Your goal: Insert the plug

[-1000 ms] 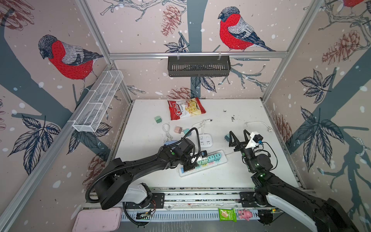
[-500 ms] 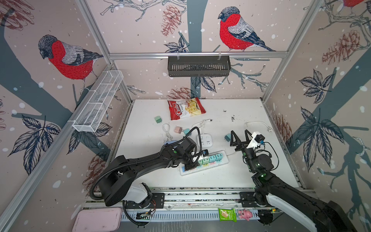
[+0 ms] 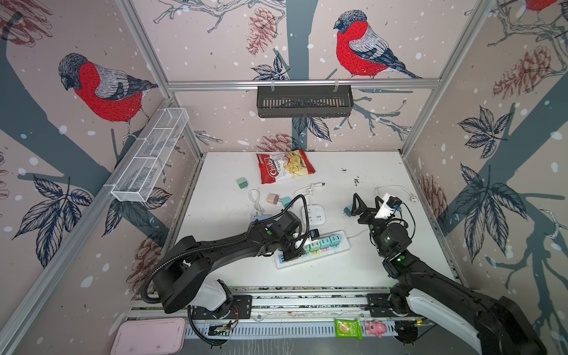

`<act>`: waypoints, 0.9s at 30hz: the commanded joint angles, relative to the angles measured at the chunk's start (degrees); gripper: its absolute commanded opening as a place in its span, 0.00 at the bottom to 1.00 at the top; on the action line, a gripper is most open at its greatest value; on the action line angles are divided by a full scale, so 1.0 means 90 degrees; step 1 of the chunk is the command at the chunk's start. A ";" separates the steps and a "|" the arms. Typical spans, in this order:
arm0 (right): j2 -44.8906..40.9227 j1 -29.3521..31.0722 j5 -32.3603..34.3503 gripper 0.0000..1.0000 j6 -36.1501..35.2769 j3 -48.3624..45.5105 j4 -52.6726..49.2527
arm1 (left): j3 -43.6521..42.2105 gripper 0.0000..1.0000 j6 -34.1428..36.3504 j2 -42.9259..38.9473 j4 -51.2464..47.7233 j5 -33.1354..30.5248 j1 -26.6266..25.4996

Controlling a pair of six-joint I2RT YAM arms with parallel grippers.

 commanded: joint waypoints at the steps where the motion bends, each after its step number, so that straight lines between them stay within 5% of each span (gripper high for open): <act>1: 0.0055 -0.0048 -0.0162 1.00 0.0249 0.0086 -0.0213 | -0.0010 0.00 0.0034 0.0076 -0.0594 -0.0086 -0.0014; 6: -0.0044 -0.0108 -0.0170 1.00 0.0395 0.0079 -0.0305 | -0.0018 0.00 0.0012 0.0076 -0.0608 -0.0136 -0.0022; 13: -0.0500 -0.0363 0.0080 1.00 0.1102 -0.0108 -0.0498 | -0.0077 0.19 0.0037 -0.0006 -0.0592 -0.0063 -0.0072; 18: -0.0740 -0.0612 -0.0030 1.00 0.1313 -0.0174 -0.0652 | -0.0005 0.07 0.0119 0.0161 -0.0752 -0.0134 -0.0176; 24: -0.0559 -0.0858 -0.0556 1.00 0.1297 0.0133 -0.1139 | 0.0008 0.12 0.0113 0.0206 -0.0770 -0.0372 -0.0239; 27: -0.0174 -0.0882 -0.0518 1.00 0.1287 0.0596 -0.1722 | -0.0060 0.29 0.0055 0.0121 -0.0696 -0.0448 -0.0235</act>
